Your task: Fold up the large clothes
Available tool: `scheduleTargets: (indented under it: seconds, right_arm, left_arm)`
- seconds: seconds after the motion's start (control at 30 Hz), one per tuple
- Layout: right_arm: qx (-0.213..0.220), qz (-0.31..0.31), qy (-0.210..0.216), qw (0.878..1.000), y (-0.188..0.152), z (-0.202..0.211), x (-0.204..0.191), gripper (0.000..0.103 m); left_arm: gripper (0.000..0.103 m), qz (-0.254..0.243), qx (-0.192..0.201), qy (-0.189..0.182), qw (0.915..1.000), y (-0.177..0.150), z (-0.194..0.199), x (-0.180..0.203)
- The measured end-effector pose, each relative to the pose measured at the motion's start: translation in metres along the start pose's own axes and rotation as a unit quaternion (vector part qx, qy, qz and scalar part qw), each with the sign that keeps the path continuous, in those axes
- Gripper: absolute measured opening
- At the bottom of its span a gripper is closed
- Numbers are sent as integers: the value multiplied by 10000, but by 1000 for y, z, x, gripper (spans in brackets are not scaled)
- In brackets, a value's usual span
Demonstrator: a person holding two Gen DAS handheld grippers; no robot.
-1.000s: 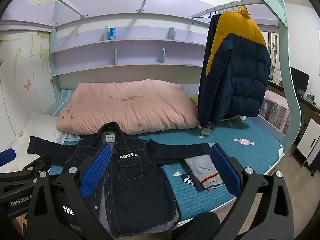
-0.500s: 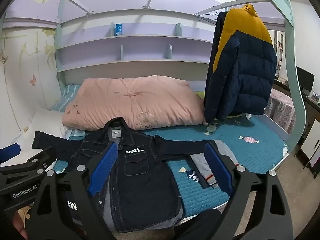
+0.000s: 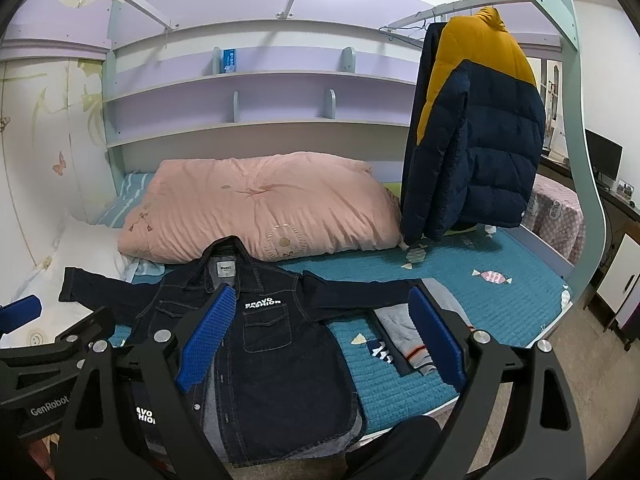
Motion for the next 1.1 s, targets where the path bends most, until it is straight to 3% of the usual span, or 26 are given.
scheduleTargets:
  seconds: [1.1]
  right_arm:
    - [-200,-154,-41,9997,-4,-5,8,89]
  left_arm:
    - [98,-177,-36,28,9998,-6,0,5]
Point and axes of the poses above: each gripper's, at about its wrist camera, not at the fingertips, and z roughly against the way its jaws point, x to its right, y to its top, the point moved 10 cm from there along -z, roughly the way its jaws point, and after that the axes turned 8 degrees about -z, right-handed, at the moved point
